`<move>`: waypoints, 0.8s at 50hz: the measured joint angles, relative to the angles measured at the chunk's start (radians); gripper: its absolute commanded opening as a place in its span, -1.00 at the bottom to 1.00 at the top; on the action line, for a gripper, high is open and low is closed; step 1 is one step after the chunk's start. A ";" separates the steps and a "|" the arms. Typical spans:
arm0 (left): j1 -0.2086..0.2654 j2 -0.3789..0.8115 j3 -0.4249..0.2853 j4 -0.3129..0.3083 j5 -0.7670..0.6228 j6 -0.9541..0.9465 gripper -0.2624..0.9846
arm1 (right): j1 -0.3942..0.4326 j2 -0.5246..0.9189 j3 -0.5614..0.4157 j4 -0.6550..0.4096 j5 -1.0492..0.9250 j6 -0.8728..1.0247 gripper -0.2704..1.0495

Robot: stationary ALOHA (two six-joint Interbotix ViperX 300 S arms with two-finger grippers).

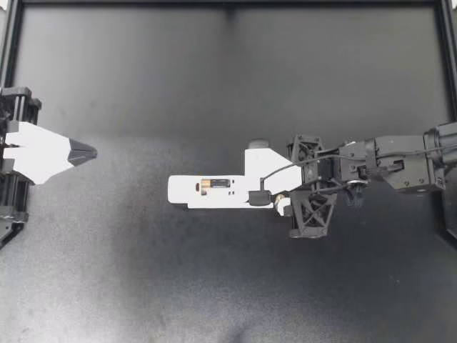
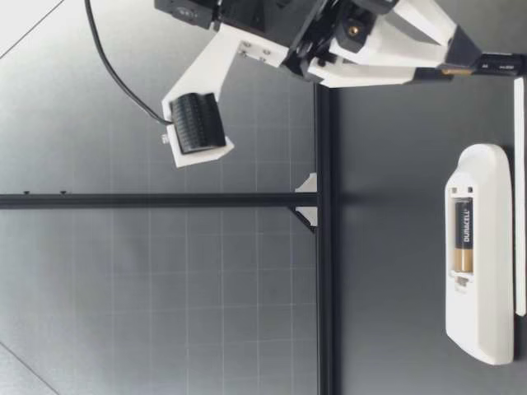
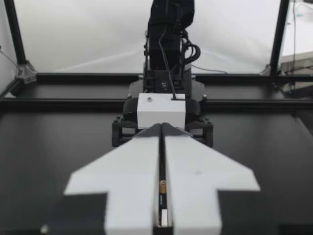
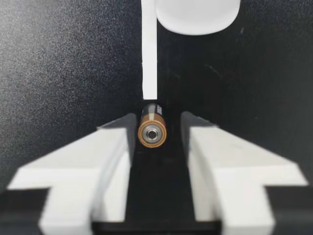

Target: Place the battery into the slot of the remote controller.

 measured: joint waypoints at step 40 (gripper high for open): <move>0.046 0.379 -0.126 0.000 0.302 -0.009 -0.82 | 0.005 -0.196 0.187 0.000 -0.583 0.043 -0.54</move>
